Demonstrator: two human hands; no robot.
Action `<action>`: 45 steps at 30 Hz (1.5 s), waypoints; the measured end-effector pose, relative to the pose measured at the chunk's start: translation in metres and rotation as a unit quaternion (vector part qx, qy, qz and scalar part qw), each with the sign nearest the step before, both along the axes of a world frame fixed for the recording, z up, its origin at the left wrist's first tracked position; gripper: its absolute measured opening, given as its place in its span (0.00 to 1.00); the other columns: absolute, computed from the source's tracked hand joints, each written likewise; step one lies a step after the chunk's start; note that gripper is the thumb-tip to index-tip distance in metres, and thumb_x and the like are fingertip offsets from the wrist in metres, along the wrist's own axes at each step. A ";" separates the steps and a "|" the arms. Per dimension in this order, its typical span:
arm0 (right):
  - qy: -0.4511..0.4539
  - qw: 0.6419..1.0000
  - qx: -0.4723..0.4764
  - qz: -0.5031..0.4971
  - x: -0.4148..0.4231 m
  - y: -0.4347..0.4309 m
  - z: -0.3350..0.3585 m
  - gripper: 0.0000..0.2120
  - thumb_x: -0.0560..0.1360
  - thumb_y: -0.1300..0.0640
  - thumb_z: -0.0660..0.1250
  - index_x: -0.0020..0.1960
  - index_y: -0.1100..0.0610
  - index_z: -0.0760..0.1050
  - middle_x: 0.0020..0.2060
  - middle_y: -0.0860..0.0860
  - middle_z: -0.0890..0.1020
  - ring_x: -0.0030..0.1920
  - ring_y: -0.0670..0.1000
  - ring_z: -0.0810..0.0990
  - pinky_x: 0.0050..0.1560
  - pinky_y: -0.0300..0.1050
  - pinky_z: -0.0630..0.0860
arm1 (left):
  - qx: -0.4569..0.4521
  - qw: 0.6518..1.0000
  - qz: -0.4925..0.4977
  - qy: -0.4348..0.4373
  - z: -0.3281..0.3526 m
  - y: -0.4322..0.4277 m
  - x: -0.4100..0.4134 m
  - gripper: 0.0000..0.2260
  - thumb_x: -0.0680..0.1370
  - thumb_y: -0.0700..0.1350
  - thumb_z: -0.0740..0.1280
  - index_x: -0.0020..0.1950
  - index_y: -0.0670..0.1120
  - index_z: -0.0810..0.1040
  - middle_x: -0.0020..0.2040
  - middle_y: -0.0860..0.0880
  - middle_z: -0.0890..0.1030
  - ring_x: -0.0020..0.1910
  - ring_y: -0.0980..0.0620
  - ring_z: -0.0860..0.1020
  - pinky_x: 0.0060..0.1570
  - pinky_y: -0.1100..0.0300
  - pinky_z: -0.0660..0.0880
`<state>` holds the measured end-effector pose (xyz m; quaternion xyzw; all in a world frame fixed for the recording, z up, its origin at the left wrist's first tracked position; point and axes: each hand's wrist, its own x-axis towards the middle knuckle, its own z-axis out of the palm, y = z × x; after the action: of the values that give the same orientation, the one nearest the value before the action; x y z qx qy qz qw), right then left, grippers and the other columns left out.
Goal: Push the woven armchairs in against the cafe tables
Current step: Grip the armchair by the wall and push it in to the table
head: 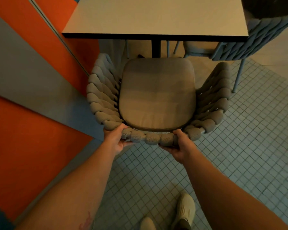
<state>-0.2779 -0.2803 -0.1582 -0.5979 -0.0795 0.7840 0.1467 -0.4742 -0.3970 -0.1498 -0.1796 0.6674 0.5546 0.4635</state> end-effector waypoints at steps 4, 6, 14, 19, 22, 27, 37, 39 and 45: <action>0.000 1.000 -0.003 0.004 -0.003 0.004 -0.001 0.13 0.79 0.59 0.67 0.59 0.61 0.67 0.54 0.64 0.75 0.56 0.66 0.78 0.51 0.66 0.80 | 0.001 1.000 -0.002 0.004 0.001 0.004 -0.004 0.18 0.77 0.35 0.68 0.64 0.46 0.72 0.54 0.40 0.78 0.56 0.36 0.79 0.32 0.40 0.82; -0.007 1.000 0.002 0.002 -0.004 0.004 -0.004 0.19 0.78 0.58 0.69 0.65 0.60 0.66 0.59 0.65 0.75 0.56 0.66 0.79 0.45 0.65 0.82 | -0.001 1.000 -0.001 0.003 -0.001 0.004 -0.005 0.18 0.77 0.35 0.69 0.66 0.46 0.71 0.55 0.40 0.78 0.56 0.36 0.80 0.33 0.39 0.82; -0.021 1.000 0.011 0.004 -0.003 0.000 -0.008 0.25 0.76 0.56 0.72 0.69 0.58 0.66 0.62 0.64 0.76 0.56 0.65 0.81 0.40 0.61 0.83 | -0.012 1.000 0.023 0.006 -0.001 0.003 -0.004 0.24 0.77 0.38 0.71 0.70 0.47 0.68 0.59 0.39 0.78 0.53 0.37 0.81 0.36 0.39 0.82; -0.003 1.000 0.013 -0.018 0.003 0.000 -0.001 0.32 0.73 0.41 0.73 0.70 0.54 0.68 0.63 0.61 0.77 0.56 0.65 0.81 0.43 0.66 0.82 | -0.012 1.000 0.018 -0.020 0.006 -0.002 -0.009 0.27 0.75 0.39 0.74 0.71 0.51 0.67 0.60 0.42 0.77 0.56 0.37 0.79 0.47 0.32 0.80; -0.028 0.998 0.003 -0.049 0.004 0.008 -0.003 0.35 0.72 0.38 0.72 0.72 0.54 0.67 0.66 0.61 0.76 0.58 0.65 0.80 0.44 0.68 0.81 | 0.010 0.999 0.036 -0.010 0.012 -0.005 -0.025 0.35 0.76 0.43 0.74 0.76 0.60 0.60 0.65 0.46 0.73 0.61 0.37 0.76 0.52 0.27 0.76; -0.090 0.994 0.000 -0.063 -0.003 0.015 -0.008 0.33 0.72 0.43 0.73 0.73 0.51 0.68 0.67 0.58 0.75 0.60 0.65 0.78 0.37 0.67 0.81 | -0.009 0.998 0.056 -0.007 0.022 0.002 -0.057 0.42 0.74 0.43 0.76 0.78 0.61 0.52 0.74 0.43 0.69 0.66 0.34 0.74 0.54 0.26 0.74; -0.108 0.989 -0.024 -0.098 -0.009 0.022 0.002 0.26 0.73 0.44 0.73 0.66 0.54 0.71 0.57 0.58 0.81 0.54 0.63 0.82 0.50 0.71 0.79 | -0.043 0.996 0.013 -0.083 0.009 0.010 -0.056 0.25 0.77 0.45 0.72 0.73 0.49 0.70 0.69 0.43 0.76 0.61 0.40 0.77 0.58 0.35 0.76; -0.118 0.983 -0.031 -0.136 -0.008 0.024 0.004 0.31 0.69 0.47 0.78 0.66 0.55 0.70 0.57 0.59 0.81 0.53 0.64 0.83 0.51 0.73 0.78 | -0.043 0.995 -0.004 -0.093 0.008 0.011 -0.055 0.20 0.80 0.43 0.67 0.73 0.47 0.70 0.69 0.41 0.76 0.60 0.41 0.76 0.64 0.36 0.72; -0.081 0.980 -0.025 -0.181 -0.008 0.019 0.004 0.39 0.60 0.37 0.79 0.66 0.52 0.74 0.58 0.59 0.83 0.53 0.65 0.84 0.52 0.75 0.75 | -0.047 0.995 0.012 -0.087 0.001 0.011 -0.058 0.19 0.80 0.37 0.65 0.70 0.45 0.71 0.64 0.40 0.77 0.53 0.41 0.79 0.57 0.41 0.75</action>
<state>-0.2854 -0.2610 -0.1545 -0.6672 0.0382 0.6955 0.2639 -0.5323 -0.3865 -0.1485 -0.2563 0.6478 0.5107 0.5039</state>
